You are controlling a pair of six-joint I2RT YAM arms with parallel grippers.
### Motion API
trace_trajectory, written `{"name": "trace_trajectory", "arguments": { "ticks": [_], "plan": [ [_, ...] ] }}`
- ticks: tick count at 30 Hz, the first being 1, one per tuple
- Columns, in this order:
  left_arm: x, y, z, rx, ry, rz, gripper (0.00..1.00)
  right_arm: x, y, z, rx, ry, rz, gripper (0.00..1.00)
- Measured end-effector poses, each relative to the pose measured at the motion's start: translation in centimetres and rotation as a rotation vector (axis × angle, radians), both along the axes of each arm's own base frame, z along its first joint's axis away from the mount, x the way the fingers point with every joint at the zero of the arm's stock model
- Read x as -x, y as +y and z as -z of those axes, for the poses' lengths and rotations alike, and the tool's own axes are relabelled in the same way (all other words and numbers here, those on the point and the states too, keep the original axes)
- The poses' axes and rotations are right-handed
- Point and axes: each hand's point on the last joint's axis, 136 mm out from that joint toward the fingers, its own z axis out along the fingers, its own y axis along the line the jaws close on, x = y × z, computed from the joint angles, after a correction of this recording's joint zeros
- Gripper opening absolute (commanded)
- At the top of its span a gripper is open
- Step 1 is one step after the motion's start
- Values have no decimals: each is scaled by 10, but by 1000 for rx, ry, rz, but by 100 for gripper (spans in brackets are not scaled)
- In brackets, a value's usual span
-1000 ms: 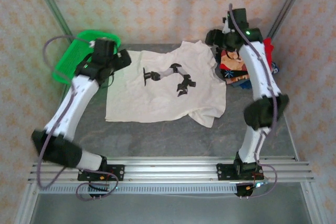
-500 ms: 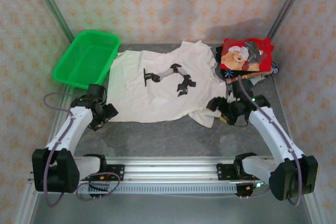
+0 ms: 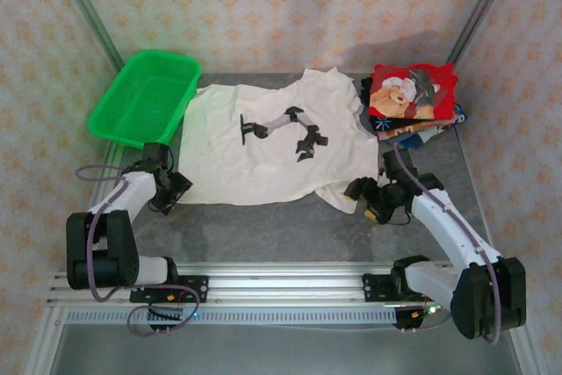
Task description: Fold and stack the t-shirts
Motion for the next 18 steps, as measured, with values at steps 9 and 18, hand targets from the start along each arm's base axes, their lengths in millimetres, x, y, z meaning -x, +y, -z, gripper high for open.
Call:
{"name": "trace_trajectory", "arguments": {
  "ticks": [9,18],
  "plan": [
    [3,5,17,21,43,-79,39,6,4,30,-12,74,30,56],
    [6,8,19,18,87,-113,19,-1,15,59,-25,126,53,39]
  ]
}}
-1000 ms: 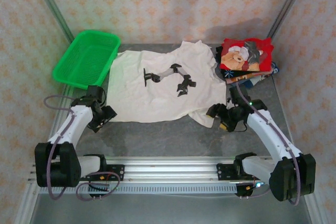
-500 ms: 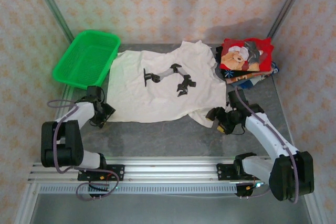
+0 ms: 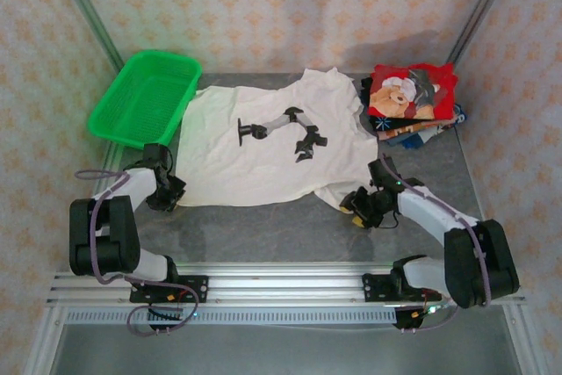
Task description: Fold and stack the t-shirts
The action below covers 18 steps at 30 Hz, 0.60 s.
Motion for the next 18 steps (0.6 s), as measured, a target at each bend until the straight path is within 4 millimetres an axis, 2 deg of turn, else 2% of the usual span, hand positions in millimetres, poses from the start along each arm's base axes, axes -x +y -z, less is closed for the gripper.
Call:
{"name": "trace_trajectory", "arguments": {
  "ticks": [7,8,10,12,14,16,18],
  "plan": [
    [-5,0,-1,6,-5,6,4,-9,-4,14,40,33,36,1],
    [-5,0,-1,5,-5,9,0,-10,-4,14,47,36,38,0],
    [-6,0,-3,1,-11,24,0,-21,-6,10,70,9,45,0],
    [-7,0,-6,-5,-21,45,0,-35,-8,-2,95,-31,48,0],
    [-16,-2,-11,-2,-66,73,0,-47,-12,-23,121,-90,46,0],
    [-26,-4,-19,-8,-112,107,0,-55,-17,-51,152,-159,47,0],
    [-33,-3,-37,-25,-171,136,0,-57,-24,-86,176,-243,52,0]
  ]
}}
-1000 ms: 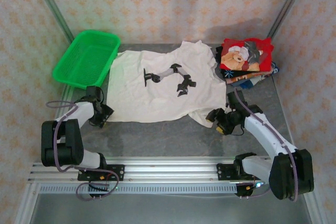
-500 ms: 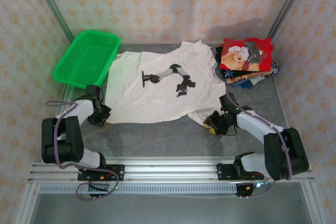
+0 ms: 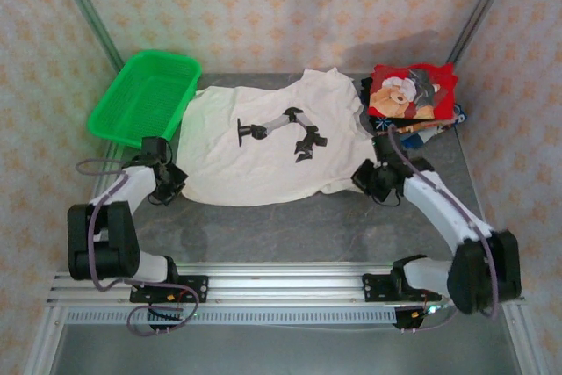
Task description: Fold and stack the t-shirts
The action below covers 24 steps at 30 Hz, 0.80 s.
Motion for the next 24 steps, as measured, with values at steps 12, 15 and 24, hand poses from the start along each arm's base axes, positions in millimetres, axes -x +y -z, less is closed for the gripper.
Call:
{"name": "trace_trajectory", "arguments": {
  "ticks": [12,15,24],
  "plan": [
    [13,-2,-85,-61,-207,56,0,65,-40,-72,105,-74,59,0],
    [23,-4,-87,-58,-195,56,0,79,-46,-78,118,-65,67,0],
    [24,-10,-116,-36,-227,68,0,74,-45,-122,91,-165,71,0]
  ]
}}
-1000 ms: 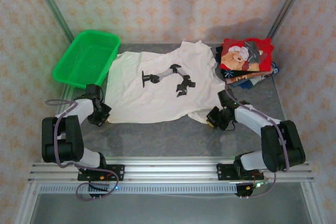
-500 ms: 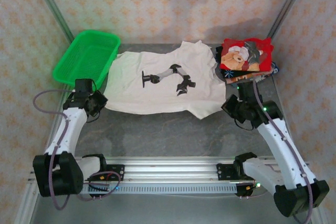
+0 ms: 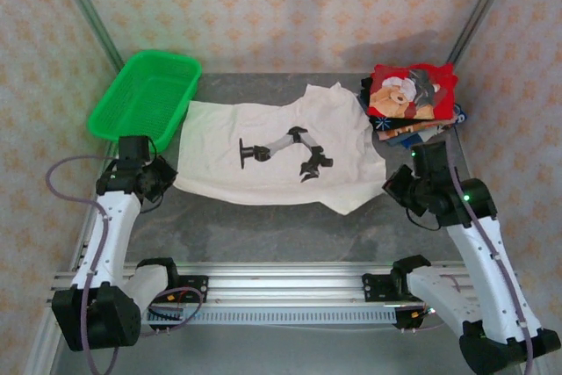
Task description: Fold and stack the t-shirts
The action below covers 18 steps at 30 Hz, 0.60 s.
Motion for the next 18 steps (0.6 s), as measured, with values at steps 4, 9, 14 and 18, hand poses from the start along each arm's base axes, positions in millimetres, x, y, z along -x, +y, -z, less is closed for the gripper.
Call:
{"name": "trace_trajectory", "arguments": {
  "ticks": [4,9,14,18],
  "plan": [
    [-34,5,-95,-45,-210,17,0,-29,8,-70,-30,-176,-23,0],
    [-51,8,-233,-149,-511,58,0,-56,16,-162,-46,-400,-64,0],
    [-34,6,-328,-251,-720,90,0,-58,18,-235,-62,-581,-96,0],
    [-12,2,-370,-306,-815,104,0,-44,15,-281,-72,-708,-105,0]
  ]
}}
